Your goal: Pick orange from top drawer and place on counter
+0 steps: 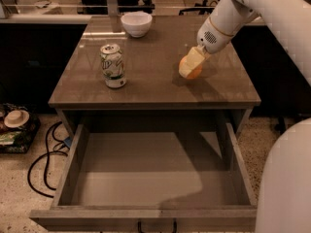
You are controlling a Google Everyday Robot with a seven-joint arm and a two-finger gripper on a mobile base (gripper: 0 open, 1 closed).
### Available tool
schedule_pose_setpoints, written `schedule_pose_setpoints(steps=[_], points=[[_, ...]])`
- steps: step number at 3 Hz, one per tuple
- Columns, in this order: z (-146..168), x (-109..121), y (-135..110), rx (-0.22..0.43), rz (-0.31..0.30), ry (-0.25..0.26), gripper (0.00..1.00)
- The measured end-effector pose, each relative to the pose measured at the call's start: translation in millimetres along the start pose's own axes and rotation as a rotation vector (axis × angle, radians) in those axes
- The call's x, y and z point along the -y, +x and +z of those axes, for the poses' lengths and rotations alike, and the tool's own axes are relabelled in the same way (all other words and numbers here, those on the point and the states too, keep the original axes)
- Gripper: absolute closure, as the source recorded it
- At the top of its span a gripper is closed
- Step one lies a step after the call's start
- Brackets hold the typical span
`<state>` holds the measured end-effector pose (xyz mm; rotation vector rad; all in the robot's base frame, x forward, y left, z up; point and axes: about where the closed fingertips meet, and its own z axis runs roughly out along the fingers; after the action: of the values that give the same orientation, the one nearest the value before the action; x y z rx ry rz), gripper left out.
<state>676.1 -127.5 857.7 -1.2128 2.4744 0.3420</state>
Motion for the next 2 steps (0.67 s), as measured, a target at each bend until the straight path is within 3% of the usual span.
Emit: schedule_pose_setpoints(steps=[1,2], points=[[13.0,5.0,-2.3,0.027,0.011,-0.022,1.00],[12.8,5.2,-7.8,0.031,0.004,-0.007,1.00]])
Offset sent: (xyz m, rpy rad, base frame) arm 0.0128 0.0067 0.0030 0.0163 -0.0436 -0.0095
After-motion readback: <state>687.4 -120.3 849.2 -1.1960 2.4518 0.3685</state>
